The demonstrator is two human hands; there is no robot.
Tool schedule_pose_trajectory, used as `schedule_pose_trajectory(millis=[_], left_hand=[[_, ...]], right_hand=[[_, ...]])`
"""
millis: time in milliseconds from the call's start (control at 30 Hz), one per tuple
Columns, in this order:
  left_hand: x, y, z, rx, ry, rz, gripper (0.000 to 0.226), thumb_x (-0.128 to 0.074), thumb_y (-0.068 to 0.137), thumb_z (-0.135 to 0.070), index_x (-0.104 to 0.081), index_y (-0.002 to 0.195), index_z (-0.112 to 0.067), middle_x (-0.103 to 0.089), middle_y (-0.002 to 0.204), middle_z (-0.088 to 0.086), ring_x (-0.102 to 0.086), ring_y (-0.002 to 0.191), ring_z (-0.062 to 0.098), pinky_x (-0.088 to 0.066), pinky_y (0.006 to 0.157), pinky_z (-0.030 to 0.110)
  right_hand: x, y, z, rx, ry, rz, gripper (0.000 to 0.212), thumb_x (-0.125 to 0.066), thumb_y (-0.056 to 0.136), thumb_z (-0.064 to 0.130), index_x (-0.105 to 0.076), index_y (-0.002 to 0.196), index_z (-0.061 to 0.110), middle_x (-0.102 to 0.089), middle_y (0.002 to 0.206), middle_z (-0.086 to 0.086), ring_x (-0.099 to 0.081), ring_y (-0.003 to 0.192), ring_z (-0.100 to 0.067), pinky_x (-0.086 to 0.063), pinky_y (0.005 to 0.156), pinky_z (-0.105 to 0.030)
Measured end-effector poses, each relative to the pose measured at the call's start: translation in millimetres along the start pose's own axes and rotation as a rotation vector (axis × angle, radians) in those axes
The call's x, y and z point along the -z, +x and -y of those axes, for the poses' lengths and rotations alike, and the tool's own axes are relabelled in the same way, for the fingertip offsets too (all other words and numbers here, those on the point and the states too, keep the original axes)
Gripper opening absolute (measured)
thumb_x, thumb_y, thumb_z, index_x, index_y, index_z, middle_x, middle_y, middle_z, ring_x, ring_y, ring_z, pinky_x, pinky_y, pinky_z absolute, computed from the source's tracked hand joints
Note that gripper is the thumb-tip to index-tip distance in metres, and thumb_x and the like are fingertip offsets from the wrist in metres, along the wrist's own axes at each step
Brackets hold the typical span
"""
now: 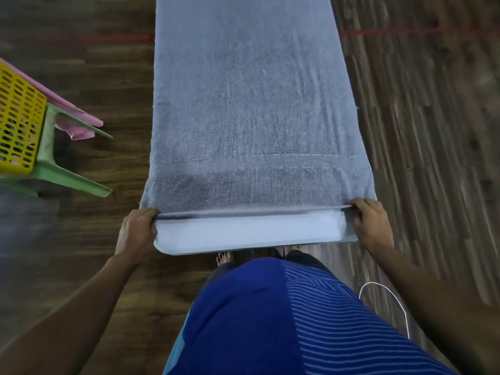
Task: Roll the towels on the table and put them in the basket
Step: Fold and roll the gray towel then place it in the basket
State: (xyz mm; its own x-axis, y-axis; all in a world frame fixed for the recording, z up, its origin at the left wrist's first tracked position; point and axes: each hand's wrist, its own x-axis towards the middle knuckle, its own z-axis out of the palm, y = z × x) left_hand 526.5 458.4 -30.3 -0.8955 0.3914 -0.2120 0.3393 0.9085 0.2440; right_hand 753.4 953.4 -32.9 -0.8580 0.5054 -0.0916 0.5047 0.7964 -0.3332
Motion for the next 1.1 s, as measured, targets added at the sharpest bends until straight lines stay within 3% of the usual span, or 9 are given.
schedule_pose_trajectory(millis=[67,200,333,433,600,800,867,967,1100], left_hand=[[2,1,-2,-0.030,0.014,-0.016,0.016,-0.053,0.083,-0.004,-0.067,0.090,-0.007,-0.067,0.086,0.012,-0.054,0.076,0.034,-0.044,0.072,0.047],[6,13,-10,0.021,0.103,0.023,0.024,-0.038,0.083,-0.021,-0.056,0.068,-0.015,-0.062,0.071,0.009,-0.052,0.073,0.031,-0.040,0.076,0.046],[5,31,-19,0.178,0.105,0.071,0.007,-0.047,0.089,-0.018,-0.052,0.086,-0.015,-0.062,0.083,0.011,-0.054,0.090,0.035,-0.032,0.091,0.049],[2,33,-23,0.231,0.134,-0.008,0.018,-0.054,0.084,-0.013,-0.051,0.101,-0.010,-0.052,0.102,0.017,-0.045,0.101,0.040,-0.032,0.091,0.054],[-7,28,-30,-0.023,-0.006,-0.083,0.024,-0.059,0.072,0.011,-0.056,0.091,-0.003,-0.051,0.091,0.015,-0.047,0.083,0.035,-0.047,0.067,0.051],[-17,-1,-24,-0.214,0.052,-0.079,0.048,-0.043,0.080,-0.016,-0.061,0.119,0.007,-0.060,0.114,0.017,-0.053,0.105,0.034,-0.052,0.089,0.046],[-16,-1,-21,-0.229,0.082,-0.104,0.045,-0.043,0.083,-0.016,-0.063,0.116,0.007,-0.063,0.111,0.017,-0.056,0.103,0.033,-0.054,0.087,0.045],[-14,8,-25,-0.165,0.059,-0.102,0.028,-0.059,0.081,-0.004,-0.068,0.106,0.005,-0.067,0.101,0.016,-0.058,0.096,0.034,-0.057,0.071,0.047],[-7,13,-29,-0.099,0.012,-0.047,0.017,-0.065,0.081,-0.006,-0.072,0.096,-0.002,-0.069,0.092,0.011,-0.060,0.090,0.032,-0.055,0.070,0.044]], right_hand=[[-2,5,-5,-0.015,-0.069,0.037,0.039,-0.036,0.080,0.022,-0.068,0.096,0.007,-0.064,0.089,-0.014,-0.054,0.084,-0.036,-0.046,0.077,-0.044],[-1,24,-1,-0.106,-0.150,0.095,0.034,-0.035,0.087,0.028,-0.066,0.090,0.014,-0.068,0.094,-0.011,-0.054,0.095,-0.033,-0.033,0.089,-0.044],[1,42,5,-0.159,-0.181,0.107,0.010,-0.054,0.088,0.022,-0.058,0.093,0.015,-0.064,0.098,-0.014,-0.052,0.101,-0.034,-0.027,0.094,-0.044],[-1,45,6,-0.130,-0.259,-0.002,0.022,-0.066,0.078,0.016,-0.060,0.098,0.012,-0.053,0.108,-0.016,-0.045,0.102,-0.036,-0.027,0.094,-0.048],[-10,43,10,0.153,-0.155,0.026,0.024,-0.061,0.071,-0.006,-0.059,0.093,0.003,-0.052,0.098,-0.018,-0.049,0.086,-0.038,-0.043,0.073,-0.050],[-11,16,6,0.229,-0.159,0.105,0.045,-0.070,0.072,0.004,-0.057,0.116,0.003,-0.056,0.120,-0.015,-0.049,0.105,-0.034,-0.043,0.092,-0.046],[-10,16,2,0.248,-0.172,0.076,0.036,-0.059,0.084,0.011,-0.058,0.120,0.004,-0.057,0.122,-0.014,-0.051,0.108,-0.034,-0.043,0.095,-0.045],[-7,23,10,0.216,-0.125,0.043,0.033,-0.044,0.086,0.020,-0.064,0.108,0.007,-0.064,0.109,-0.009,-0.054,0.099,-0.030,-0.043,0.085,-0.039],[-4,35,13,0.149,-0.083,0.072,0.019,-0.067,0.079,0.001,-0.070,0.097,0.006,-0.069,0.094,-0.010,-0.057,0.089,-0.033,-0.047,0.075,-0.041]])
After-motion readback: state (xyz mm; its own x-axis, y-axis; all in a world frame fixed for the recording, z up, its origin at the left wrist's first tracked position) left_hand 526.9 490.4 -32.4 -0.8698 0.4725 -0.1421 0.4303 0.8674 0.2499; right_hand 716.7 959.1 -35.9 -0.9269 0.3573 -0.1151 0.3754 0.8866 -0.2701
